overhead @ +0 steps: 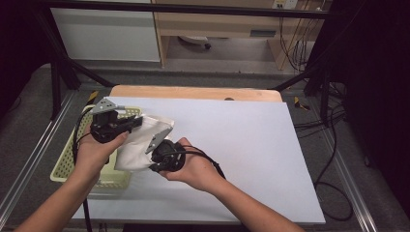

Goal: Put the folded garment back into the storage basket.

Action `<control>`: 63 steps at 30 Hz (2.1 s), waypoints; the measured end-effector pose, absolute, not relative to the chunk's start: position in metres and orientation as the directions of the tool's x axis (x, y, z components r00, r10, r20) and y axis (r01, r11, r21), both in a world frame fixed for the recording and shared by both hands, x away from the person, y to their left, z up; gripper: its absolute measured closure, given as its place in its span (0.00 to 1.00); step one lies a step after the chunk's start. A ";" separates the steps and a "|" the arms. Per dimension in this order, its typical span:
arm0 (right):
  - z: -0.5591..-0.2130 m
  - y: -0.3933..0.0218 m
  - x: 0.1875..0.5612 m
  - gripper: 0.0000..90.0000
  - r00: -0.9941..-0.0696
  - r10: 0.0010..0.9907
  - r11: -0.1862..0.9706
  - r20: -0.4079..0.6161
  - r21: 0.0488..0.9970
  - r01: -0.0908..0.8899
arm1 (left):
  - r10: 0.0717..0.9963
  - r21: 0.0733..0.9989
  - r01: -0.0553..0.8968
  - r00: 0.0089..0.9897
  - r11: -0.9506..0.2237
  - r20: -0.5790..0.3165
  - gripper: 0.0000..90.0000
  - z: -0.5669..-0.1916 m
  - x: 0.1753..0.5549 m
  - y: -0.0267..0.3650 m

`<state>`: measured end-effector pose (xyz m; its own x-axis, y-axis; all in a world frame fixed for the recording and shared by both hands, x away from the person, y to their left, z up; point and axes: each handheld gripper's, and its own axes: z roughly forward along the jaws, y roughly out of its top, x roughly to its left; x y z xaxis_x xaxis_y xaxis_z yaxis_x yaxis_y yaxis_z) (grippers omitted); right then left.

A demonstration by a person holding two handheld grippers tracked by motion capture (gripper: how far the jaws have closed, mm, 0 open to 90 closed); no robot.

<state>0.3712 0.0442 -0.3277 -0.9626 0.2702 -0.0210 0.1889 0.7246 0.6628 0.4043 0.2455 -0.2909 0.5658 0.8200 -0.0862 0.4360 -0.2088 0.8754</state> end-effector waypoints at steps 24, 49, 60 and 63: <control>-0.329 0.064 0.372 0.86 -0.964 0.263 0.702 -0.029 0.692 0.170 | 0.828 0.879 0.417 0.558 -0.232 -0.046 0.91 -0.285 0.402 0.258; -0.329 0.103 0.375 0.86 -0.968 0.241 0.700 -0.068 0.703 0.125 | 0.855 0.880 0.423 0.517 -0.218 -0.037 0.91 -0.275 0.400 0.287; -0.332 0.127 0.379 0.86 -0.972 0.227 0.676 -0.058 0.728 0.115 | 0.878 0.876 0.441 0.476 -0.198 -0.042 0.91 -0.276 0.401 0.310; -0.334 0.132 0.381 0.86 -0.970 0.240 0.657 -0.045 0.743 0.128 | 0.884 0.877 0.442 0.465 -0.187 -0.047 0.91 -0.277 0.401 0.316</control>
